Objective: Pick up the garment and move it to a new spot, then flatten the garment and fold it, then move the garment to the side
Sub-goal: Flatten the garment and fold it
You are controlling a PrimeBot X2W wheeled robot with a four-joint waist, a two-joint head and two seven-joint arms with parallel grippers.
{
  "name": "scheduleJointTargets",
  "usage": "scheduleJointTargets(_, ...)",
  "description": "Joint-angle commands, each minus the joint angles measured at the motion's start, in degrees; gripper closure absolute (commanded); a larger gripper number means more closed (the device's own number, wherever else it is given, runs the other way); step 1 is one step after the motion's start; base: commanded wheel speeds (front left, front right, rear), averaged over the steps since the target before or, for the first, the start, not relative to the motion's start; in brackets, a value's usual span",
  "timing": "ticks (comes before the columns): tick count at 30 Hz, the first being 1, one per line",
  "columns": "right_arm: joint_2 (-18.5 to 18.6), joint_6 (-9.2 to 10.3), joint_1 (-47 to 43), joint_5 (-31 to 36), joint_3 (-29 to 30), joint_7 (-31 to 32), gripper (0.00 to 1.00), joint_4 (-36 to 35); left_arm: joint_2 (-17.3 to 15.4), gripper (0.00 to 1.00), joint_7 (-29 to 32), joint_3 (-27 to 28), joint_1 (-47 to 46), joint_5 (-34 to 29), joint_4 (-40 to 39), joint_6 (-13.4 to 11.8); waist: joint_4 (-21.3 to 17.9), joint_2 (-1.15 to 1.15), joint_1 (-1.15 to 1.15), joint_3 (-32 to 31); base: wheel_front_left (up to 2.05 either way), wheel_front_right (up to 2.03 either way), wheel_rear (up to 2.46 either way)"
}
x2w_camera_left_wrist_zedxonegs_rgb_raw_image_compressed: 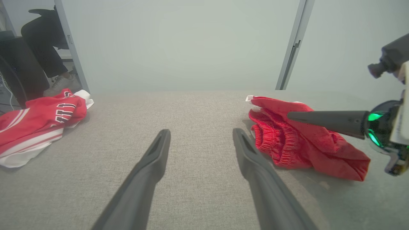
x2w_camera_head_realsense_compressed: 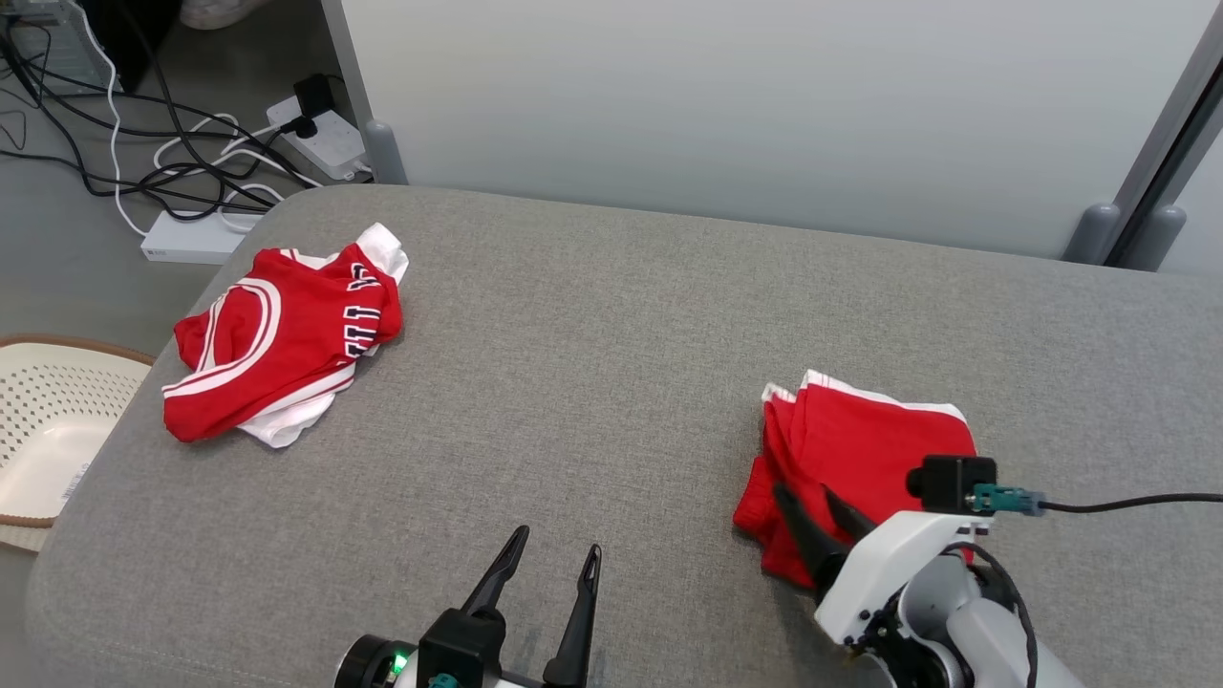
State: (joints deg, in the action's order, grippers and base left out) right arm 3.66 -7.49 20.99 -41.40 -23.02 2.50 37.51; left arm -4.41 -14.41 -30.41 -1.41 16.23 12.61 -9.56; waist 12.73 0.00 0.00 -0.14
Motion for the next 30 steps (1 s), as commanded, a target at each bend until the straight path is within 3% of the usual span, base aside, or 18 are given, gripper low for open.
scheduleJointTargets(1, -0.8, 0.00, 0.0, -2.7, -2.9, -0.5, 0.00, -2.8, 0.3, 0.00, -0.6, 1.8, -2.2, 0.1, -1.2, 0.2, -0.1, 0.00, 0.00, 0.2, 0.00, 0.00, 0.00)
scheduleJointTargets(4, -0.8, 0.00, -0.7, -7.7, -6.6, -1.3, 0.00, -5.2, 0.2, 0.00, -0.6, 1.9, -2.3, -0.1, -1.0, 0.1, -0.4, 0.00, 0.00, 0.3, 0.00, 0.00, 0.00)
scheduleJointTargets(7, -0.8, 0.00, -1.0, -8.0, -8.2, -3.8, 0.00, -6.7, 0.2, 0.00, -0.6, 2.2, -2.4, -0.1, -1.2, -0.1, -1.1, 0.00, 0.00, 0.2, 0.00, 0.00, 0.00)
scheduleJointTargets(15, 3.1, 0.00, -1.1, 1.6, -4.3, -13.4, 0.00, -5.3, 0.4, 0.00, -0.6, 4.5, -1.9, 1.0, -2.6, -0.8, -4.6, 0.00, 0.00, -0.9, 0.00, 0.00, 0.00)
scheduleJointTargets(24, 5.4, 0.00, -1.2, 15.0, 5.7, -16.8, 0.00, -1.4, 0.8, 0.00, -0.6, 8.8, -1.3, 3.7, -3.7, -1.1, -11.2, 0.00, 0.00, -2.2, 0.00, 0.00, 0.00)
scheduleJointTargets(30, 5.0, 0.00, -4.9, 21.9, 9.8, -17.4, 0.00, -5.2, 1.0, 0.00, -0.6, 11.4, -0.4, 5.0, -3.2, -1.1, -14.1, 0.00, 0.00, -3.2, 0.00, 0.00, 0.00)
